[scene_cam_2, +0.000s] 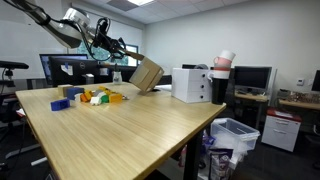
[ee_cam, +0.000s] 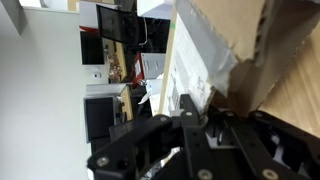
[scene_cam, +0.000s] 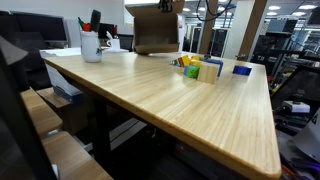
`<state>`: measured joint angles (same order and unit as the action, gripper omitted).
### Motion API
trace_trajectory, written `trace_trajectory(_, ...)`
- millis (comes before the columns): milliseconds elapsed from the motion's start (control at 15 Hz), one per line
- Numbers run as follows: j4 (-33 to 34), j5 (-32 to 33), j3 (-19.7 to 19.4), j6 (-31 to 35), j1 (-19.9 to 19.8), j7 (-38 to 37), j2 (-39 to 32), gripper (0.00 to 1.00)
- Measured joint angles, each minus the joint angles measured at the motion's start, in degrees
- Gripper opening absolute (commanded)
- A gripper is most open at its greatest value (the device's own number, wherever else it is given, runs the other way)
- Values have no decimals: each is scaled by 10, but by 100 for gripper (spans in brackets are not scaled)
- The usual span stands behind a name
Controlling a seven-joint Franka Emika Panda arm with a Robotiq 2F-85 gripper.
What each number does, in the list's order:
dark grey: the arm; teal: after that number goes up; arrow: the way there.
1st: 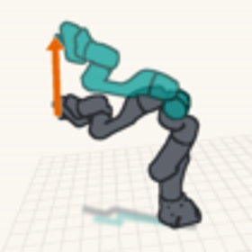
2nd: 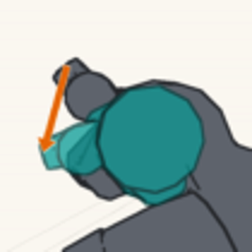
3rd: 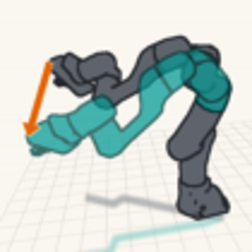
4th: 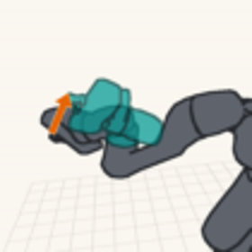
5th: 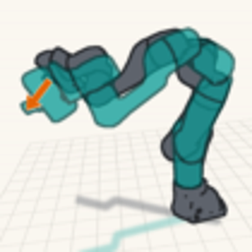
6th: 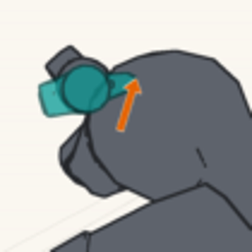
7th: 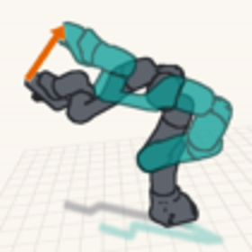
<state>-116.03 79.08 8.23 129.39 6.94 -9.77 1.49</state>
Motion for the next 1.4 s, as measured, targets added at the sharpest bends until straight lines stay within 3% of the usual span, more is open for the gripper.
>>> trace_trajectory(800, -62, -141, 1, 2, 13, 10, 69, 2)
trace_trajectory(1000, -76, -220, 1, 2, 17, 55, 88, 2)
trace_trajectory(1200, -77, -258, 1, 3, 17, 85, 99, 2)
trace_trajectory(1267, -77, -274, 1, 3, 17, 97, 103, 33)
trace_trajectory(1400, -78, -301, 0, 2, 17, 113, 109, 38)
